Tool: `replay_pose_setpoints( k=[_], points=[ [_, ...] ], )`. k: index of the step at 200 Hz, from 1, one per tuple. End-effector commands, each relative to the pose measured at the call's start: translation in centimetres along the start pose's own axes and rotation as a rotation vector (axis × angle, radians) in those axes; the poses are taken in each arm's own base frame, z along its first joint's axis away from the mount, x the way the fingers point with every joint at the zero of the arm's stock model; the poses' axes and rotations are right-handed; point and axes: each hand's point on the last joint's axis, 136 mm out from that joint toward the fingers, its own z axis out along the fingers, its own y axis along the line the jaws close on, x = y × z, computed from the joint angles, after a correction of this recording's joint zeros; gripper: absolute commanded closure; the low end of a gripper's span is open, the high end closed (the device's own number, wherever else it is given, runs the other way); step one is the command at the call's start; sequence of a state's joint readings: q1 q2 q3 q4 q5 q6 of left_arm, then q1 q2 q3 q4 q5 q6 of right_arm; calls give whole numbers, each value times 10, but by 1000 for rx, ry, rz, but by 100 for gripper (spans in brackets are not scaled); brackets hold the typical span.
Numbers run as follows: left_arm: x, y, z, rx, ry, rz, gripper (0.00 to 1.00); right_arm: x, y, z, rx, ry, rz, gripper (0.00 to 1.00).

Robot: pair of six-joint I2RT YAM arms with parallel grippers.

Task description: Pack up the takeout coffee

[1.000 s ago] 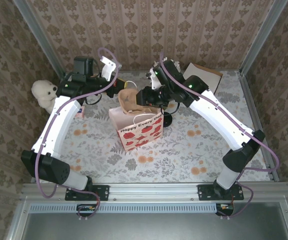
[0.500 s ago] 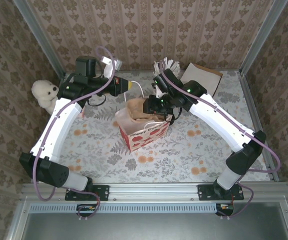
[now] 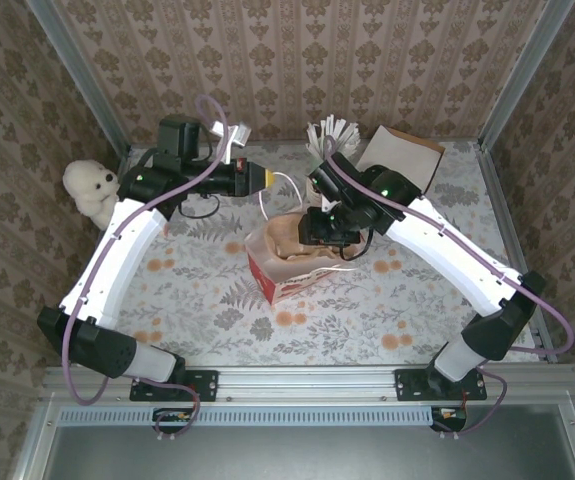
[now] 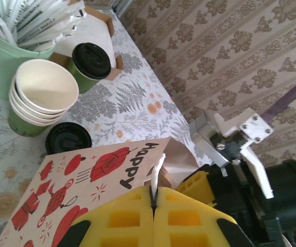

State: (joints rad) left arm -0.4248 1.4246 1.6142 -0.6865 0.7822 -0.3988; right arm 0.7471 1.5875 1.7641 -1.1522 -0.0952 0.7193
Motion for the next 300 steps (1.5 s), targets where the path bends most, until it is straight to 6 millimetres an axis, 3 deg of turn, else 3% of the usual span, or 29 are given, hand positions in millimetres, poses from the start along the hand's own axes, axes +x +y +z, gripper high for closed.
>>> replay_pose_setpoints(
  k=[1, 42, 118, 195, 257, 300],
  points=[
    [2, -10, 1, 57, 10, -33, 100, 1, -14, 15, 92, 5, 18, 59],
    [-3, -12, 4, 81, 23, -22, 100, -9, -12, 30, 106, -10, 1, 58],
    [-11, -9, 11, 108, 33, -71, 100, -6, -11, 44, 204, -62, -179, 57],
    [-35, 4, 1, 93, -43, -128, 100, 11, -10, 52, 243, -15, -396, 58],
    [-52, -5, -4, 111, -112, -44, 100, 28, -14, 70, 247, 109, -403, 59],
    [-49, -9, -3, 137, -105, -34, 100, 32, -12, 77, 244, 152, -397, 59]
  ],
)
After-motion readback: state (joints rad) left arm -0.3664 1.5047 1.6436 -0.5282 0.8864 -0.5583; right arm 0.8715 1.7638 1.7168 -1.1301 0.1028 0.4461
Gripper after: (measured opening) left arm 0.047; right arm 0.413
